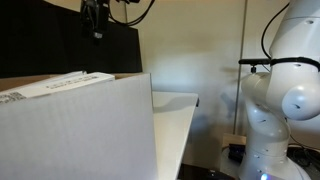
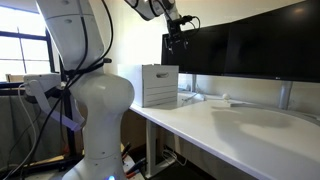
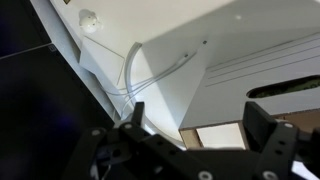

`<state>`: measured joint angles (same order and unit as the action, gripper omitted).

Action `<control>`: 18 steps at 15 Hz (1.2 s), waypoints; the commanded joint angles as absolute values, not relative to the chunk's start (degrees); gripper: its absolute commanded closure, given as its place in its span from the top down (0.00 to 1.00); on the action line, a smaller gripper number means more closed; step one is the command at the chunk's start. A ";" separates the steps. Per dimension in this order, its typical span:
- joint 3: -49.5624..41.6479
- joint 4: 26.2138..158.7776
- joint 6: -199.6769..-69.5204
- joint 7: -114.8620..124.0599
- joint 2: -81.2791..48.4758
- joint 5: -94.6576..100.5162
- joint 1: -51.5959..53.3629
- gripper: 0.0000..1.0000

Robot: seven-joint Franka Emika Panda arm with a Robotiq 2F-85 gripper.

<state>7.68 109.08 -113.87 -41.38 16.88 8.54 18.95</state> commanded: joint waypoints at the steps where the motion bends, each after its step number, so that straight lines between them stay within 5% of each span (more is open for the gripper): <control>1: 9.18 104.71 -112.63 -46.66 13.64 5.96 19.09 1.00; 18: 16.86 101.90 -105.70 -58.34 9.21 1.31 22.07 1.00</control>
